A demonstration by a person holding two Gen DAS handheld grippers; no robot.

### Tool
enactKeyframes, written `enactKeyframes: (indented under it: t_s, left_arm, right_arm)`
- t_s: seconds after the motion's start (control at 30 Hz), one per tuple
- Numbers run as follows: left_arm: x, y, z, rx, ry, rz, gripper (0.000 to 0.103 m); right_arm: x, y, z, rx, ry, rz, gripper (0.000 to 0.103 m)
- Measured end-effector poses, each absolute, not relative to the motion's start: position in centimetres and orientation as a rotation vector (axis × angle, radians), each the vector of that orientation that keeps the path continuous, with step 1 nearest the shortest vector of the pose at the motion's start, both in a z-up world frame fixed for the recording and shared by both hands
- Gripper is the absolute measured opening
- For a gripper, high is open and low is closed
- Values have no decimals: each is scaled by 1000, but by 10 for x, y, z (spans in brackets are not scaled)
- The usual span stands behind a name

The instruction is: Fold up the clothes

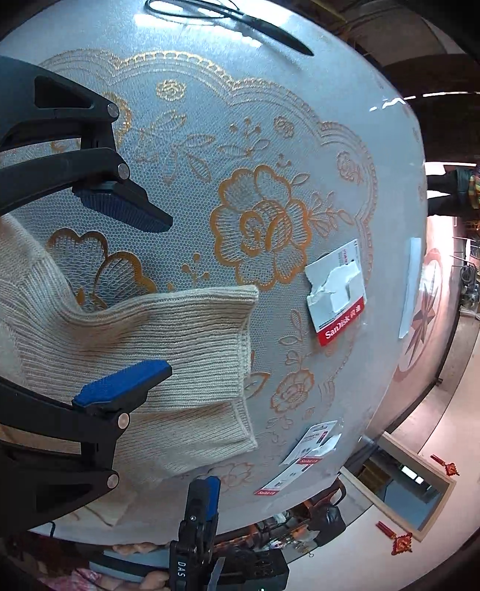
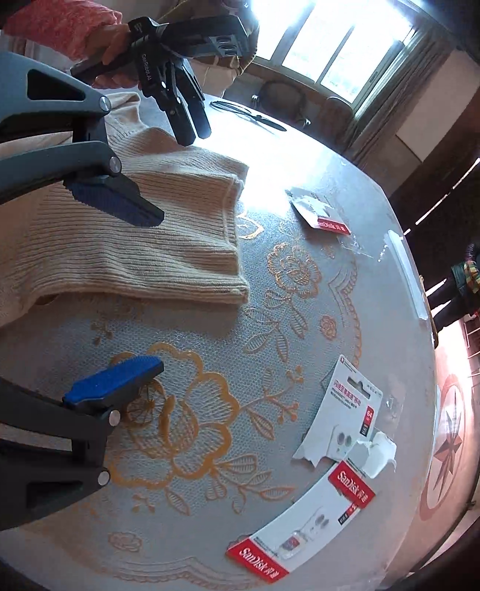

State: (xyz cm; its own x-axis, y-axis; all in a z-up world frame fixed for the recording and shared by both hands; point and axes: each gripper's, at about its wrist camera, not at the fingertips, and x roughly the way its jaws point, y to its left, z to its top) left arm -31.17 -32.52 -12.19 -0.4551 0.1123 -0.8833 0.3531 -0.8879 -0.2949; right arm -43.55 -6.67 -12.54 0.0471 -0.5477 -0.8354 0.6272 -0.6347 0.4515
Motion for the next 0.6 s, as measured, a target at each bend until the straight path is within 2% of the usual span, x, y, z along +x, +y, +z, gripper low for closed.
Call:
enactKeyframes:
  t_s: [0.13, 0.23, 0.33, 0.37, 0.4, 0.43, 0.5, 0.53, 0.57, 0.6]
  left_arm:
    - [-319, -332, -127, 1524, 755, -2515, 77]
    - [-327, -337, -129, 1512, 771, -2535, 79]
    - [-335, -335, -130, 1526, 720, -2560, 79]
    - [-338, -333, -130, 1531, 695, -2572, 79]
    - [-341, -331, -129, 1534, 667, -2583, 79]
    - [-342, -329, -130, 1535, 635, -2594, 79]
    - [-343, -325, -131, 1529, 578, -2614, 78]
    - [-344, -325, -131, 1520, 559, -2620, 70]
    - [-344, -326, -131, 1507, 557, -2623, 57]
    - [-344, -329, -132, 1499, 585, -2630, 49]
  right_arm:
    - [-446, -76, -129, 1429, 35, -1667, 75]
    - [-449, -87, -130, 1408, 70, -1633, 71]
    - [-447, -99, -131, 1386, 126, -1609, 52]
    - [-446, -103, -132, 1382, 144, -1596, 37]
    - [-445, -107, -136, 1392, 163, -1570, 14]
    - [-443, -109, -138, 1386, 181, -1574, 9]
    - [-443, -110, -139, 1387, 151, -1576, 8]
    - [-445, -109, -140, 1400, 127, -1577, 7]
    - [-447, -107, -141, 1419, 96, -1580, 7]
    - [-448, -107, -142, 1432, 74, -1585, 7]
